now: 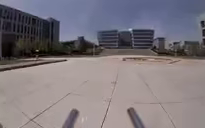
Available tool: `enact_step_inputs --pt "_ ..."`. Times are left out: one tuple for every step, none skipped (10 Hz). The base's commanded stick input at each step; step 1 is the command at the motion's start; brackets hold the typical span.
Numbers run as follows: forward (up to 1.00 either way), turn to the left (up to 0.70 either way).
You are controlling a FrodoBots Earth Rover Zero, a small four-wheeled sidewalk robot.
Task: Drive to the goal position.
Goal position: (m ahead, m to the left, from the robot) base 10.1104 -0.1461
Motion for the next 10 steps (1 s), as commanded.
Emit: enact_step_inputs --pt "0.70 -0.35" --pt "0.70 -0.35" --pt "0.70 -0.35" --pt "0.70 -0.35" --pt "0.70 -0.19" --pt "0.70 0.00" --pt "0.70 0.00" --pt "0.70 0.00" --pt "0.70 0.00" --pt "0.70 0.00"
